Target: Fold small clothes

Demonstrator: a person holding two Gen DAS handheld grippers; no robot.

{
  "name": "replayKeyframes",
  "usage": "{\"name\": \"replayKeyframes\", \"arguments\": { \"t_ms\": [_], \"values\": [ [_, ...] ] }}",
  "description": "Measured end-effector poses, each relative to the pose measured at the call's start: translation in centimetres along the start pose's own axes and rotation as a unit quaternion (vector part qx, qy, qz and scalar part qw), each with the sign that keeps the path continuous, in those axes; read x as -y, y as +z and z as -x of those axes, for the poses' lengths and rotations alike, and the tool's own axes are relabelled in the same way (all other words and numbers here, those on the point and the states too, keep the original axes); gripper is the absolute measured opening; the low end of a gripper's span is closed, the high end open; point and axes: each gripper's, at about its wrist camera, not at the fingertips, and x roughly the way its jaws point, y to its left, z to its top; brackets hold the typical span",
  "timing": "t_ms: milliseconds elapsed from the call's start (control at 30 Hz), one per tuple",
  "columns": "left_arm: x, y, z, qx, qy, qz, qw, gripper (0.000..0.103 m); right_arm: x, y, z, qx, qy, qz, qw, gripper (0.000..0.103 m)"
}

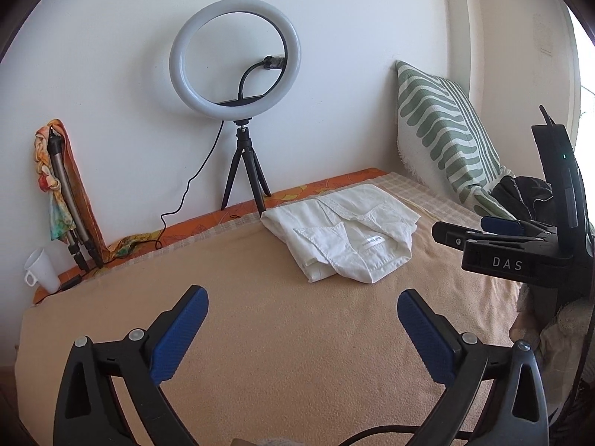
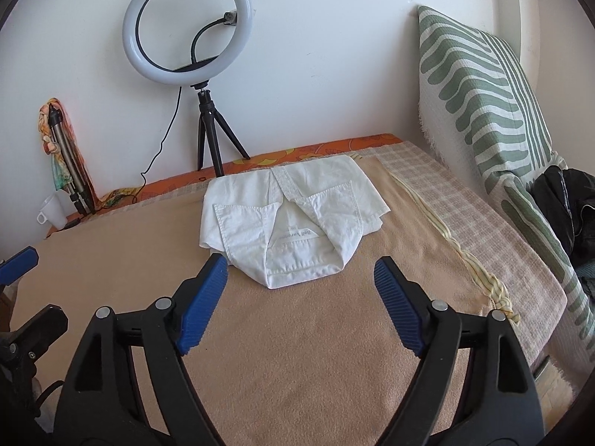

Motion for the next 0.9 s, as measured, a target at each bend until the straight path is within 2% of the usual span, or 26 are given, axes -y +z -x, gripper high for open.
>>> {"name": "replayKeyframes", "arguments": {
  "t_ms": [133, 200, 300, 533, 900],
  "values": [
    [-0.2, -0.7, -0.4, -0.017, 0.01, 0.003, 0.9998, 0.103, -0.5, -0.6, 0.3, 0.014, -0.012, -0.005, 1.0, 0.097],
    [-0.2, -1.2, -0.8, -0.029, 0.013, 0.002, 0.9995, 0.103, -0.9, -0.7, 0.4, 0.025, -0.022, 0.005, 0.999, 0.103],
    [-0.1, -1.9, -1.3, -0.045, 0.018, 0.0, 0.9988, 0.103, -1.4, -0.9, 0.3, 0.034, -0.031, 0.022, 0.999, 0.103],
    [0.2, -2.8, -2.3, -0.077, 0.055, -0.027, 0.9952, 0.103, -2.1, -1.2, -0.5, 0.022, -0.031, 0.028, 0.999, 0.103],
    [-0.1, -3.1, -2.5, -0.082, 0.051, -0.024, 0.995, 0.103, -2.9, -1.2, -0.5, 0.023, -0.026, 0.036, 0.999, 0.103]
  ]
}}
